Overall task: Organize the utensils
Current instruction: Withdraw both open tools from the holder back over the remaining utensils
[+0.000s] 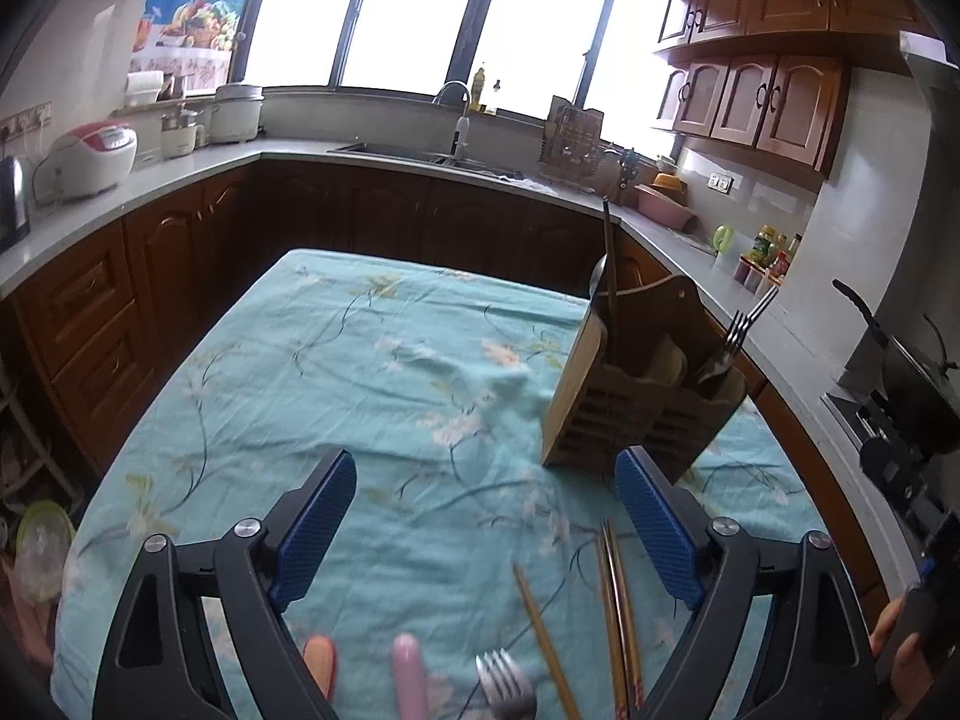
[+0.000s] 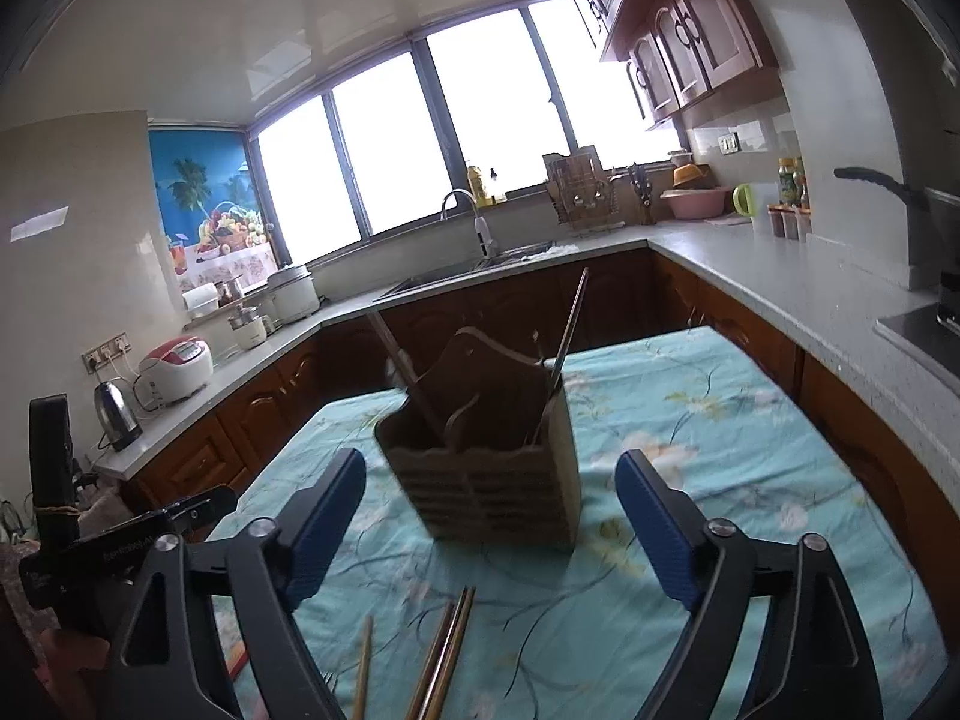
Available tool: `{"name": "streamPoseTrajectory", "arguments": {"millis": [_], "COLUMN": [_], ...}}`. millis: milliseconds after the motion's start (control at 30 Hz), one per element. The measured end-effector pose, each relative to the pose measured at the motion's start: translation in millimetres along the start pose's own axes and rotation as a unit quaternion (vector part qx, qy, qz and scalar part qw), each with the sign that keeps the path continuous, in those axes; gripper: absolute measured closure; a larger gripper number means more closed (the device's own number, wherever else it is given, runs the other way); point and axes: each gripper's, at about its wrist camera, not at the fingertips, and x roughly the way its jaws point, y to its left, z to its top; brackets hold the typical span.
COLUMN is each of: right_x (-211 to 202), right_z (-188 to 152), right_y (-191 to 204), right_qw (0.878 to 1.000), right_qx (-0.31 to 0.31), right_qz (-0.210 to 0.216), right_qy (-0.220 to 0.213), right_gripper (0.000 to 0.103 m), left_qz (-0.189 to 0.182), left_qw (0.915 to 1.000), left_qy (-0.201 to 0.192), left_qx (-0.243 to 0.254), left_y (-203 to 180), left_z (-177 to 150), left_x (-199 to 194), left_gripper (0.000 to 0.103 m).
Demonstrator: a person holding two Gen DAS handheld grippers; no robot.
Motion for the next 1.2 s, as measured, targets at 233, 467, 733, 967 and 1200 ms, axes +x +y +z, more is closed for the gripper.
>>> {"name": "streamPoseTrajectory", "arguments": {"millis": [233, 467, 733, 967, 1200], "right_x": [-11, -16, -17, -15, -7], "right_z": [-29, -53, -75, -83, -87], "right_y": [10, 16, 20, 22, 19], "right_qw": [1.0, 0.998, 0.996, 0.995, 0.993], "right_qx": [-0.001, -0.001, -0.002, -0.001, 0.007], "right_qz": [0.011, 0.014, 0.013, 0.008, 0.008], "right_qy": [0.027, 0.056, 0.086, 0.1, 0.116], "right_gripper": [0.012, 0.01, 0.006, 0.006, 0.006], "left_qz": [0.004, 0.008, 0.011, 0.014, 0.019], "left_qw": [0.9998, 0.9991, 0.9979, 0.9962, 0.9934], "left_qy": [0.018, 0.04, 0.062, 0.085, 0.113], "left_qx": [-0.003, -0.011, -0.009, -0.005, 0.004], "left_y": [5, 11, 11, 8, 4], "left_z": [-18, -34, -44, -49, -50], "left_x": [-17, -26, -27, -17, 1], "left_gripper": [0.012, 0.011, 0.011, 0.011, 0.011]}}
